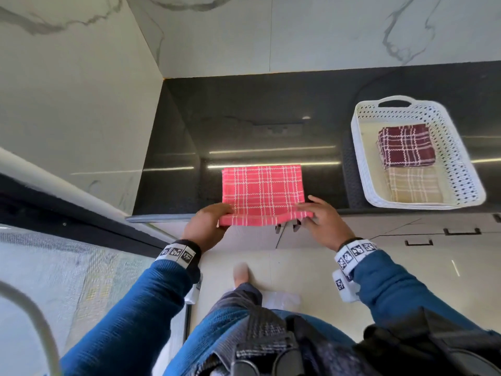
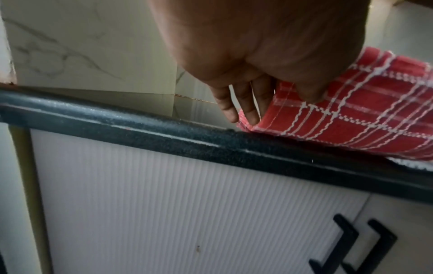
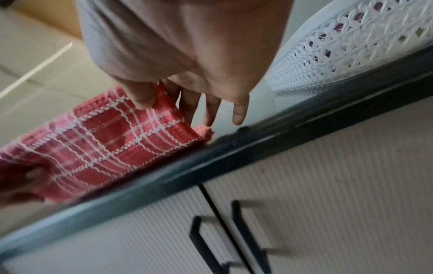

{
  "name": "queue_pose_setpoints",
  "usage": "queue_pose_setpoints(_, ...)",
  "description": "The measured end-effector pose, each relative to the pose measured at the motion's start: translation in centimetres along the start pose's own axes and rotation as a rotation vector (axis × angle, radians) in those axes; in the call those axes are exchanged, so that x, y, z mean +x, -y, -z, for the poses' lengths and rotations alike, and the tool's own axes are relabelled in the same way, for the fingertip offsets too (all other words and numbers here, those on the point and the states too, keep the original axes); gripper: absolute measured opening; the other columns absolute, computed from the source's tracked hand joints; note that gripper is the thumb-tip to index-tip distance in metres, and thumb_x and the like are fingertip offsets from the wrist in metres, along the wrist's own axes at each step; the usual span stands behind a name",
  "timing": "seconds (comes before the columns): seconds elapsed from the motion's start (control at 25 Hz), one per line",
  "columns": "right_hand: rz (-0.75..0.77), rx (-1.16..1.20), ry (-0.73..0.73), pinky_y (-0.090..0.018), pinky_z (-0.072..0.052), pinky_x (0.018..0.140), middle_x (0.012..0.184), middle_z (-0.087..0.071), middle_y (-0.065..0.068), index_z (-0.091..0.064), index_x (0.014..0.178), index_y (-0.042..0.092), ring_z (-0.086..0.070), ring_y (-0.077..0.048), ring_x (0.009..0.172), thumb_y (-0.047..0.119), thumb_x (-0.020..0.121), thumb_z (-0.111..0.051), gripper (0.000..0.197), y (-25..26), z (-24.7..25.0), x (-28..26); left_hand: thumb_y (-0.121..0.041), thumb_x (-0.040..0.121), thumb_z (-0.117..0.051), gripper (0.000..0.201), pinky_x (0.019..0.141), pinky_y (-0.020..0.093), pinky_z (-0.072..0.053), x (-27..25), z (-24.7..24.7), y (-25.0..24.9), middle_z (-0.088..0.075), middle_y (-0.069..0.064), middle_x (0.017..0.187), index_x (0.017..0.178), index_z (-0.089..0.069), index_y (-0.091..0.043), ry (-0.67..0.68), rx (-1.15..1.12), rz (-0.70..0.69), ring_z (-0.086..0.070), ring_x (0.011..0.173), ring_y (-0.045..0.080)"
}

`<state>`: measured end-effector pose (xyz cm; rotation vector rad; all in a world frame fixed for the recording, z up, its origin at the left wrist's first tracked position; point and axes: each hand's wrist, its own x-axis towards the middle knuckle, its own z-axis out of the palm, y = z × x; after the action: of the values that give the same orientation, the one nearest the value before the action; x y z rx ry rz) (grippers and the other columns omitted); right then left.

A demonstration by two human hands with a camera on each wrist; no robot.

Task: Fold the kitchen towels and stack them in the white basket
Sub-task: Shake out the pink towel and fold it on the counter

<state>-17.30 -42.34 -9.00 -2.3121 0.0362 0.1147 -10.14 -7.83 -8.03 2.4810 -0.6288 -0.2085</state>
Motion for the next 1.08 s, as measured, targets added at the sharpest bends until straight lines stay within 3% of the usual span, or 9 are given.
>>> queue_pose_setpoints(0.08, -0.103, 0.225, -0.042, -0.04, -0.053, 0.097, 0.113, -0.073, 0.003, -0.075, 0.113, 0.02, -0.067, -0.017, 0.109, 0.029, 0.101, -0.063, 0.019, 2.0, 1.2, 0.5, -0.032, 0.097, -0.066, 0.017, 0.08, 0.035, -0.055, 0.5, 1.1, -1.0, -0.073, -0.003, 0.104, 0.112, -0.067, -0.024, -0.029, -0.133, 0.15, -0.068, 0.095, 0.017)
queue_pose_setpoints(0.16, -0.106, 0.296, -0.082, -0.045, -0.058, 0.076, 0.092, -0.075, -0.008, -0.073, 0.108, 0.02, -0.071, -0.027, 0.085, 0.036, 0.103, -0.057, 0.023, 3.6, 1.9, 1.8, -0.042, 0.102, -0.057, 0.021, 0.07, 0.027, -0.05, 1.9, 2.0, -2.0, -0.071, -0.006, 0.093, 0.109, -0.063, -0.022, -0.096, -0.259, 0.273, -0.066, 0.083, 0.01)
queue_pose_setpoints(0.28, -0.178, 0.203, -0.099, -0.026, -0.051, 0.056, 0.079, -0.069, 0.0, -0.065, 0.102, 0.02, -0.067, -0.008, 0.063, 0.034, 0.108, -0.047, 0.023, 4.6, 1.7, 4.8, -0.039, 0.106, -0.048, 0.025, 0.057, 0.026, -0.04, 4.3, 1.9, -2.8, -0.063, -0.004, 0.081, 0.101, -0.053, -0.015, -0.161, -0.257, 0.377, -0.059, 0.069, 0.012)
queue_pose_setpoints(0.36, -0.278, 0.092, -0.113, -0.027, -0.047, 0.055, 0.081, -0.067, -0.003, -0.062, 0.098, 0.015, -0.065, -0.013, 0.064, 0.035, 0.108, -0.044, 0.028, 4.6, 0.9, 6.9, -0.037, 0.108, -0.042, 0.024, 0.057, 0.03, -0.04, 5.8, 1.3, -3.1, -0.063, -0.001, 0.084, 0.102, -0.049, -0.015, -0.136, -0.205, 0.467, -0.059, 0.069, 0.015)
queue_pose_setpoints(0.48, -0.417, -0.07, -0.175, -0.029, -0.042, 0.06, 0.088, -0.065, -0.007, -0.054, 0.091, 0.012, -0.06, -0.022, 0.069, 0.032, 0.108, -0.043, 0.028, 4.3, -0.3, 8.8, -0.035, 0.109, -0.035, 0.024, 0.069, 0.038, -0.04, 7.5, 0.4, -3.3, -0.06, 0.001, 0.087, 0.107, -0.046, -0.014, -0.097, -0.04, 0.561, -0.056, 0.072, 0.024)
queue_pose_setpoints(0.56, -0.468, -0.177, -0.203, -0.031, -0.039, 0.064, 0.085, -0.059, -0.005, -0.053, 0.095, 0.012, -0.055, -0.024, 0.071, 0.031, 0.108, -0.042, 0.025, 4.5, -0.8, 9.2, -0.033, 0.109, -0.031, 0.024, 0.07, 0.04, -0.038, 7.7, 0.0, -3.4, -0.057, 0.002, 0.087, 0.11, -0.045, -0.013, -0.1, 0.046, 0.532, -0.053, 0.073, 0.03)
queue_pose_setpoints(0.72, -0.463, -0.329, -0.235, -0.033, -0.04, 0.059, 0.079, -0.054, -0.003, -0.051, 0.105, 0.009, -0.054, -0.025, 0.068, 0.031, 0.109, -0.038, 0.025, 4.9, -1.6, 9.8, -0.032, 0.108, -0.025, 0.028, 0.067, 0.04, -0.041, 8.2, -0.3, -3.3, -0.067, 0.008, 0.095, 0.121, -0.042, -0.013, -0.111, 0.098, 0.466, -0.067, 0.079, 0.038)
queue_pose_setpoints(0.92, -0.457, -0.385, -0.248, -0.034, -0.046, 0.053, 0.072, -0.057, -0.003, -0.049, 0.105, 0.009, -0.066, -0.028, 0.067, 0.03, 0.109, -0.038, 0.025, 4.7, -2.4, 9.9, -0.027, 0.108, -0.026, 0.022, 0.057, 0.041, -0.04, 9.2, -0.2, -3.2, -0.068, 0.011, 0.086, 0.111, -0.038, -0.009, -0.044, 0.214, 0.468, -0.069, 0.075, 0.041)
queue_pose_setpoints(1.08, -0.498, -0.259, -0.339, -0.032, -0.048, 0.054, 0.084, -0.063, -0.005, -0.048, 0.109, 0.012, -0.065, -0.022, 0.068, 0.03, 0.107, -0.044, 0.019, 5.2, -2.2, 9.6, -0.032, 0.108, -0.031, 0.021, 0.063, 0.039, -0.039, 9.8, 0.0, -3.4, -0.069, 0.012, 0.093, 0.11, -0.038, -0.012, -0.086, 0.117, 0.604, -0.062, 0.072, 0.035)
